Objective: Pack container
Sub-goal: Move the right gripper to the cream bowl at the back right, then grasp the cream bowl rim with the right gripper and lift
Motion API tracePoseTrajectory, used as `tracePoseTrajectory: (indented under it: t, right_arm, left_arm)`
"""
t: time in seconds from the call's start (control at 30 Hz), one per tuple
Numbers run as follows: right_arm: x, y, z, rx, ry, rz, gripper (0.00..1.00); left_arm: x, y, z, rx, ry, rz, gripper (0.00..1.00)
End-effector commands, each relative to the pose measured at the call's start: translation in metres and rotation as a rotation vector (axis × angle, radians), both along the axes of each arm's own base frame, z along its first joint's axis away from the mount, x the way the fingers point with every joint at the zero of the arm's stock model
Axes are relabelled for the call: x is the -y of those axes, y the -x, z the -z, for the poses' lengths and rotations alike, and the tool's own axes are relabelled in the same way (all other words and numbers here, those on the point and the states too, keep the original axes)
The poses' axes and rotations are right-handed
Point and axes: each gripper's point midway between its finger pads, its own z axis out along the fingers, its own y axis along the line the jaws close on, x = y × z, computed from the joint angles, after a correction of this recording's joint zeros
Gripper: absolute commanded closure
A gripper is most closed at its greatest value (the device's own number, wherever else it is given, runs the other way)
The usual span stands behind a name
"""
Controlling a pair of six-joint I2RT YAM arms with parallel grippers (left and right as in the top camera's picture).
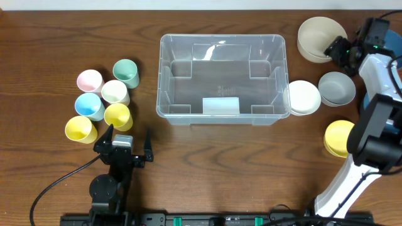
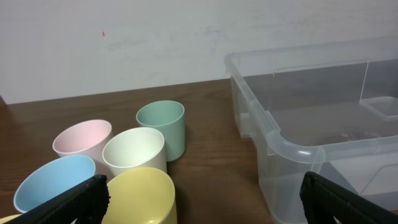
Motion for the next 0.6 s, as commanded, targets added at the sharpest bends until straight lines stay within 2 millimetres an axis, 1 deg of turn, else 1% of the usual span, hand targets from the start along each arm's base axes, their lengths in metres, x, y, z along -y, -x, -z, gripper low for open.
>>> tracePoseTrajectory:
  t: [0.0, 0.17, 0.37, 0.43, 0.47, 0.53, 0.57]
  right_arm:
    - [-0.0006, -0.0039, 0.0055, -0.001, 0.0, -0.002, 0.29]
    - [0.0021, -0.0069, 0.0031, 0.014, 0.008, 0.001, 0.36]
    - [0.0064, -0.0078, 0.0022, 0.019, 0.016, 0.032, 0.51]
    - [0.0064, -0.0079, 0.0022, 0.02, 0.016, 0.032, 0.59]
    - [0.0064, -0.008, 0.002, 0.02, 0.016, 0.032, 0.65]
    - [0.0065, -0.0079, 0.0021, 0.02, 0.017, 0.033, 0.73]
    - [0.0065, -0.008, 0.002, 0.02, 0.017, 0.033, 0.75]
  left_arm:
    - [0.0019, 0.0011, 0.0149, -0.045, -0.003, 0.014, 0.02]
    - [0.0019, 0.0011, 0.0149, -0.045, -0.003, 0.014, 0.02]
    - [0.0018, 0.0011, 0.0149, -0.045, -0.003, 0.013, 0.02]
    - [0.0019, 0.0011, 0.0149, -0.045, -0.003, 0.014, 0.02]
    - [0.0019, 0.0011, 0.0149, -0.045, -0.003, 0.014, 0.02]
    - [0.0019, 0.0011, 0.0149, -0.045, -0.003, 0.014, 0.02]
    - [0.0019, 0.0011, 0.0149, -0.045, -0.003, 0.014, 0.02]
